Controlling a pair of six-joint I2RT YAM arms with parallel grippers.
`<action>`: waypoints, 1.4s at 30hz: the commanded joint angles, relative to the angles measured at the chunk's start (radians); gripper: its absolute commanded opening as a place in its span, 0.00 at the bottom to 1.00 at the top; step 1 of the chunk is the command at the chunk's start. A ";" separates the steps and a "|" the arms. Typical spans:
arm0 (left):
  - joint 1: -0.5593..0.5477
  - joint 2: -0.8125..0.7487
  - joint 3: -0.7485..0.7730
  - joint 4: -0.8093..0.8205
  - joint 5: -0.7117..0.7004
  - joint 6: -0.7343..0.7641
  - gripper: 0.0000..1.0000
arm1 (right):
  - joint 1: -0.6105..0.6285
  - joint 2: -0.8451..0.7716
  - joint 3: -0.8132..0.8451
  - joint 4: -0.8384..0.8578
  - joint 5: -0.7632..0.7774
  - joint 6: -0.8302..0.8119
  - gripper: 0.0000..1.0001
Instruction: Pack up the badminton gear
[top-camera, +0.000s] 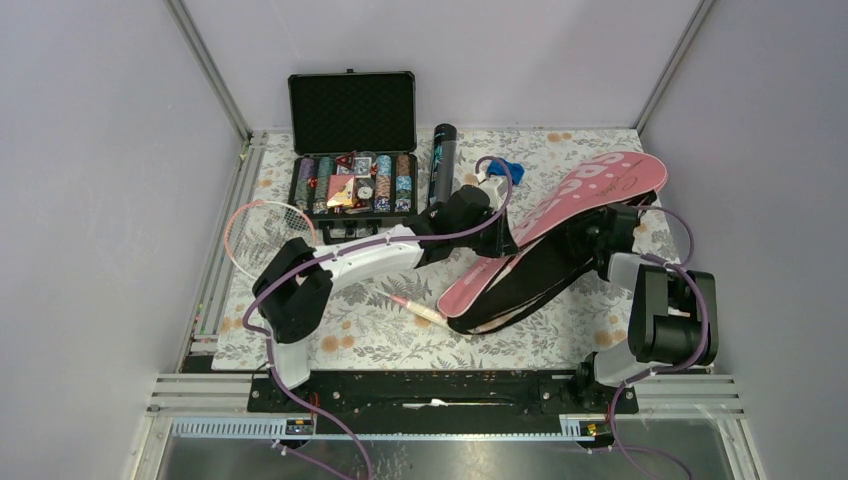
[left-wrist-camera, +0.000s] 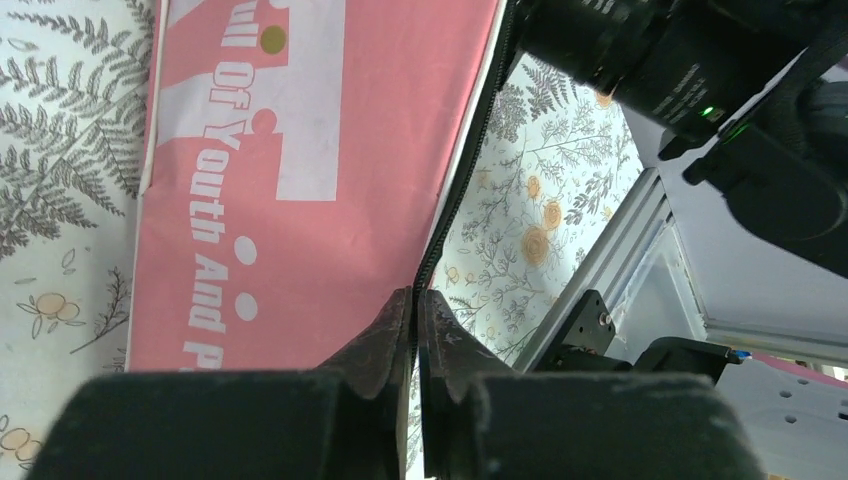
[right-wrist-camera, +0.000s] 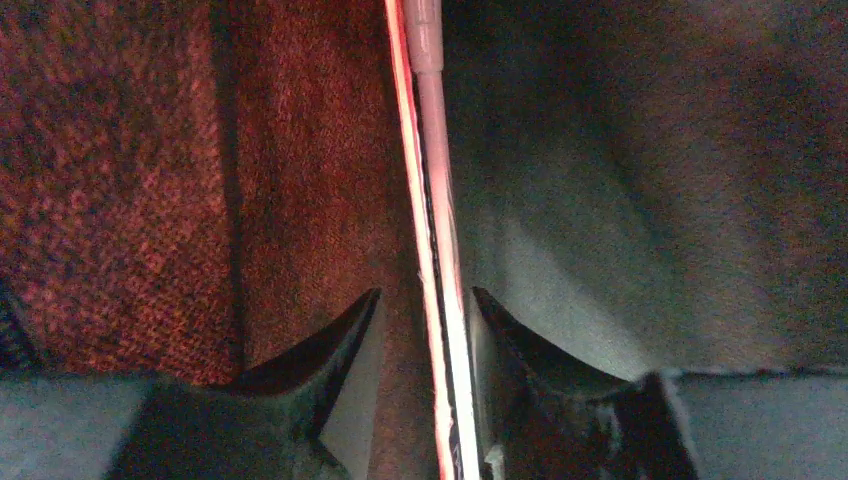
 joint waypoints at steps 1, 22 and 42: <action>0.007 -0.017 0.000 0.048 -0.038 -0.035 0.09 | -0.007 -0.036 0.078 -0.100 0.034 -0.031 0.49; 0.021 -0.320 -0.077 -0.254 -0.503 -0.076 0.40 | -0.008 -0.435 0.271 -0.853 0.099 -0.400 0.58; 0.340 -0.685 -0.520 -0.674 -0.837 -0.711 0.52 | 0.300 -0.596 0.239 -0.838 0.048 -0.323 0.52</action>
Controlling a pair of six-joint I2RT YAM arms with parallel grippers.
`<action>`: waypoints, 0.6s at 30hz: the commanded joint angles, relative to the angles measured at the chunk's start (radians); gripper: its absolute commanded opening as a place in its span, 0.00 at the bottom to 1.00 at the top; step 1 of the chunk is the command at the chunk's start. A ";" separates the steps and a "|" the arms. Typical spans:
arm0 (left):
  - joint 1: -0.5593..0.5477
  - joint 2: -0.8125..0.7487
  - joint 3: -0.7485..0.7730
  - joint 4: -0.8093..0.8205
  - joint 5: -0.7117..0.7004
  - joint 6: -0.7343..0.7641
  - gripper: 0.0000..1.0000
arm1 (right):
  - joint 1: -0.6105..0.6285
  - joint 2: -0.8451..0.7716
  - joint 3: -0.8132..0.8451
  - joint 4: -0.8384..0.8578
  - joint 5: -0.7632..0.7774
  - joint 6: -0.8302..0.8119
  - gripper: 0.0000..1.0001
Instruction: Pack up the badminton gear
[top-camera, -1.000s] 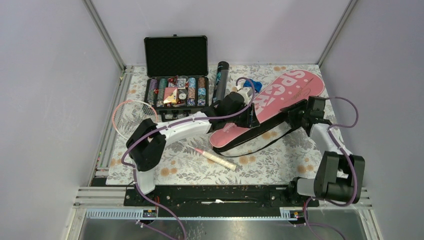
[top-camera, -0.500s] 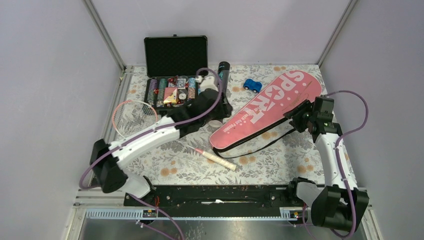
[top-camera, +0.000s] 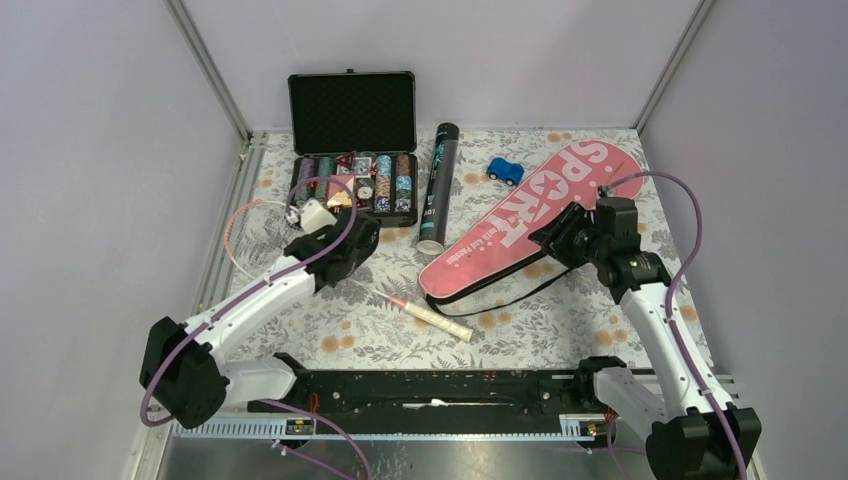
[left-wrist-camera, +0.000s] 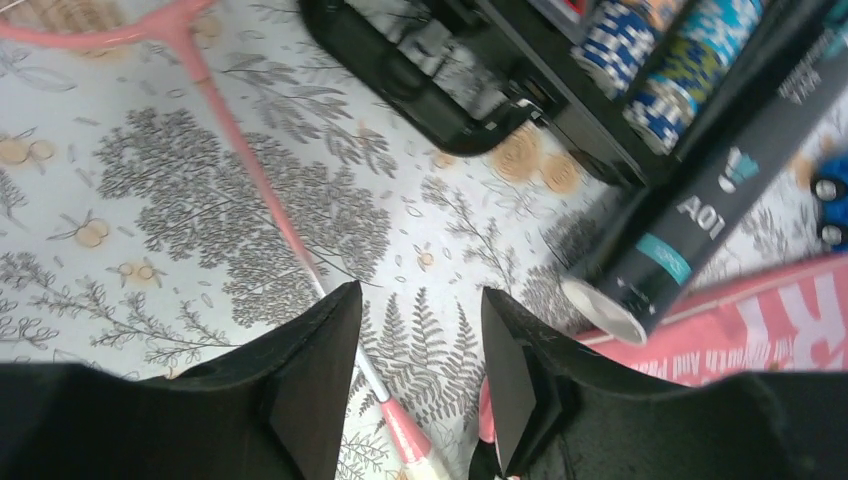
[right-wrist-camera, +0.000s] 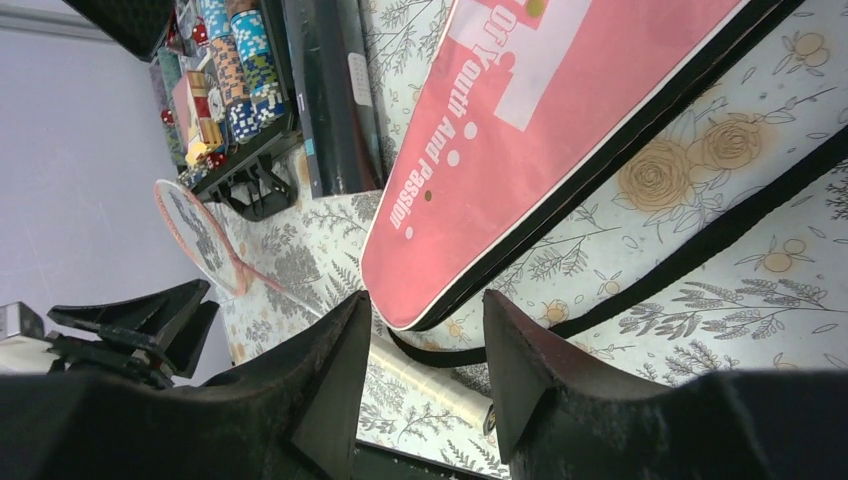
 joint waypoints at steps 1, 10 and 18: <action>0.064 -0.047 -0.051 -0.017 -0.047 -0.144 0.54 | 0.029 -0.021 0.007 0.020 -0.006 0.029 0.52; 0.203 0.030 -0.091 0.051 0.081 -0.144 0.57 | 0.042 -0.019 0.018 0.020 -0.009 0.040 0.51; 0.284 0.089 -0.111 0.087 0.184 -0.204 0.57 | 0.047 -0.030 0.009 0.041 -0.019 0.067 0.51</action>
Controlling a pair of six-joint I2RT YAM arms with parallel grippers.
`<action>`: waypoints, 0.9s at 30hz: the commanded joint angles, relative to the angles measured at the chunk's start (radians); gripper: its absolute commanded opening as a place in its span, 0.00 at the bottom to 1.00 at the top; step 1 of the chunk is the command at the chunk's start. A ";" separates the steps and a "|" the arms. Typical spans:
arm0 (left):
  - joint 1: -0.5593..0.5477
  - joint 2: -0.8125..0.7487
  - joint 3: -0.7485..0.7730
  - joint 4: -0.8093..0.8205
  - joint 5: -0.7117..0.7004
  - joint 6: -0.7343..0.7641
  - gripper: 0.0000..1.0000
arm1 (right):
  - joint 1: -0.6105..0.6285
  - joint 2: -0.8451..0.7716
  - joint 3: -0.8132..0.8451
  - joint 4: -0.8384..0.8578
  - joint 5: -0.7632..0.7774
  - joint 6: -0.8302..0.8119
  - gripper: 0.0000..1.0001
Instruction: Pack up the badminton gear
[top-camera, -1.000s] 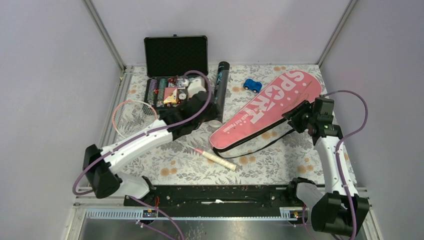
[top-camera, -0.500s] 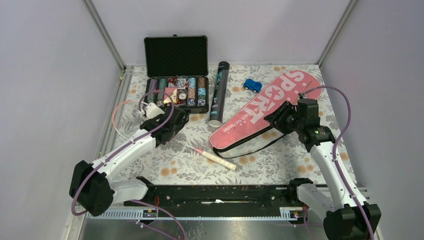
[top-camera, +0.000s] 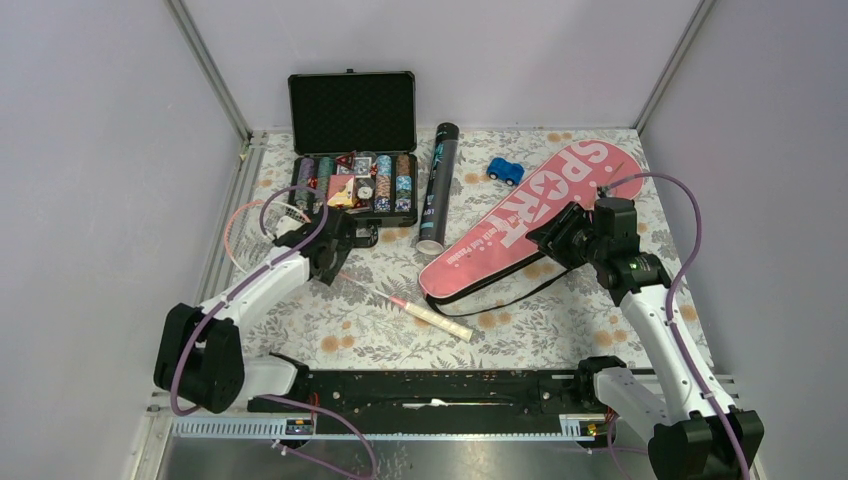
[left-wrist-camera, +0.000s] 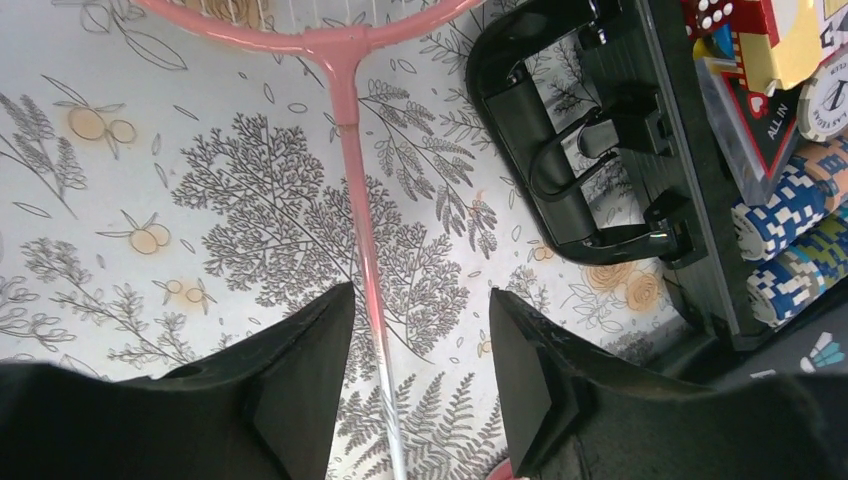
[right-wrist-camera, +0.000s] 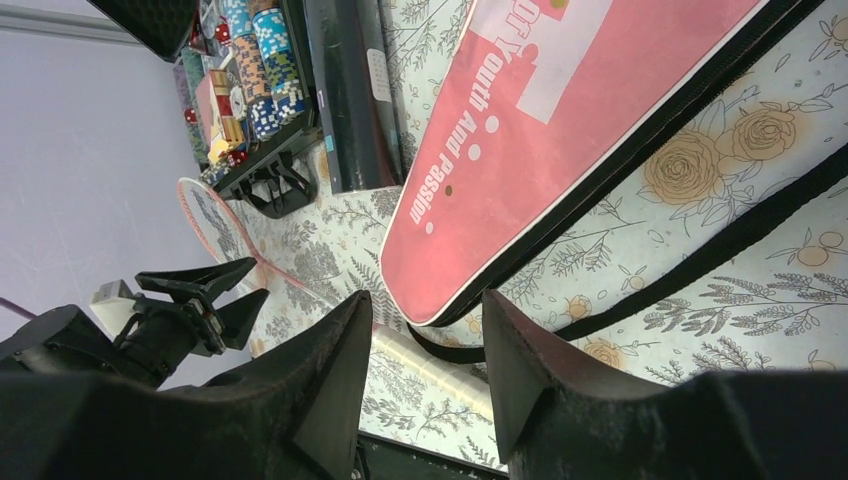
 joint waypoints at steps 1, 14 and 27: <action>0.042 0.029 -0.024 0.091 0.092 -0.052 0.57 | 0.010 -0.017 0.008 0.038 -0.021 0.024 0.51; 0.091 0.129 -0.036 0.114 0.114 -0.094 0.56 | 0.011 -0.041 -0.006 0.013 -0.003 0.003 0.50; 0.108 0.109 -0.018 0.061 0.156 -0.109 0.07 | 0.011 -0.057 0.071 -0.044 0.005 -0.010 0.49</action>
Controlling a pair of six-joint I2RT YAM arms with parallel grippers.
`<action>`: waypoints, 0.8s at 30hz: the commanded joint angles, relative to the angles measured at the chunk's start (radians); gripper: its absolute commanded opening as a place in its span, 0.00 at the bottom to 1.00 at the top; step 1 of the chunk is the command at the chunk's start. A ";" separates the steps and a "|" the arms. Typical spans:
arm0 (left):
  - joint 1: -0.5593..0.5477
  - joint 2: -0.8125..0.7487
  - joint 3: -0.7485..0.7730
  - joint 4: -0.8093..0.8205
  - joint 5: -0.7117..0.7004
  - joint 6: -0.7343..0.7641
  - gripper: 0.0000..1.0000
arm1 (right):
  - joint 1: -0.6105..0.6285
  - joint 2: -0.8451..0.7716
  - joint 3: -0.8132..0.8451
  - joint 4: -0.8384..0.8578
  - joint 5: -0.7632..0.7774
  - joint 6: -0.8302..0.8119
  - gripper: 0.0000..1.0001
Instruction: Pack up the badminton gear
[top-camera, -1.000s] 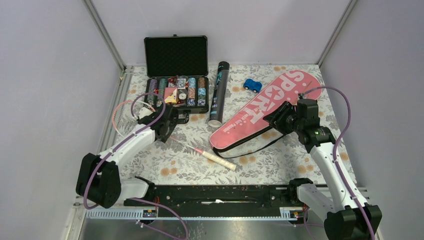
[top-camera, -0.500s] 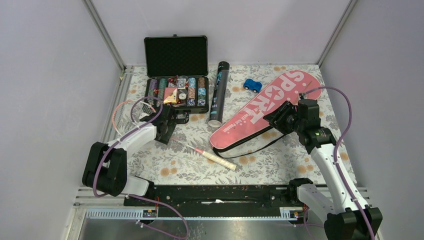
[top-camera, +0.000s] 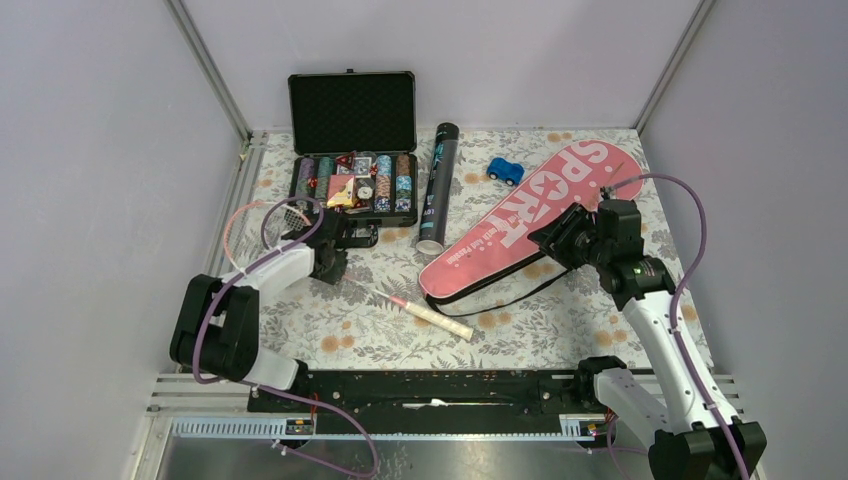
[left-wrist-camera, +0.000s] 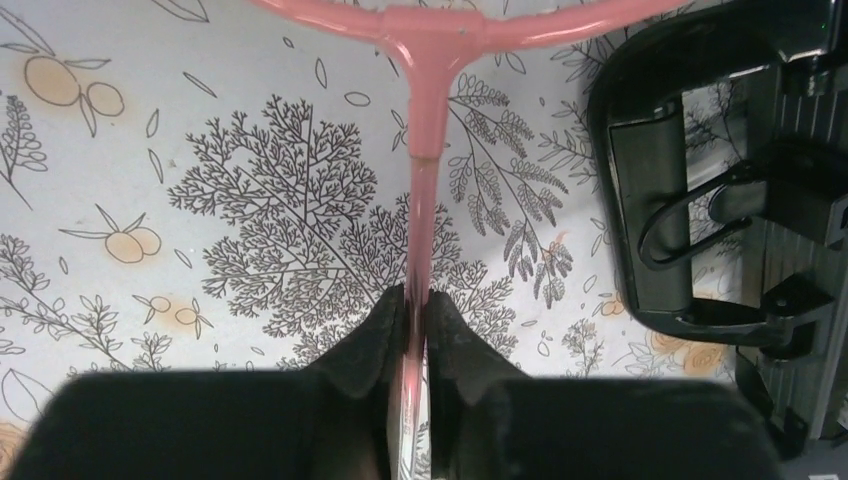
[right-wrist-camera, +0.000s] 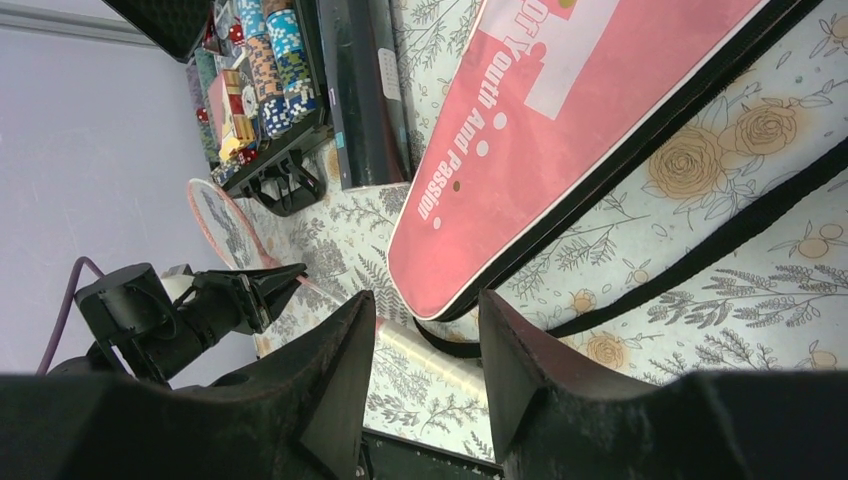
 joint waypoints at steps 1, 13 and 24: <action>0.004 -0.057 0.030 -0.031 0.019 -0.013 0.00 | 0.010 -0.026 0.082 -0.050 0.002 -0.022 0.49; -0.002 -0.334 0.077 -0.166 -0.038 0.128 0.00 | 0.035 -0.114 0.105 -0.069 -0.144 -0.034 0.53; -0.229 -0.479 0.153 0.036 0.041 0.587 0.00 | 0.185 -0.132 0.056 0.010 -0.149 0.018 0.57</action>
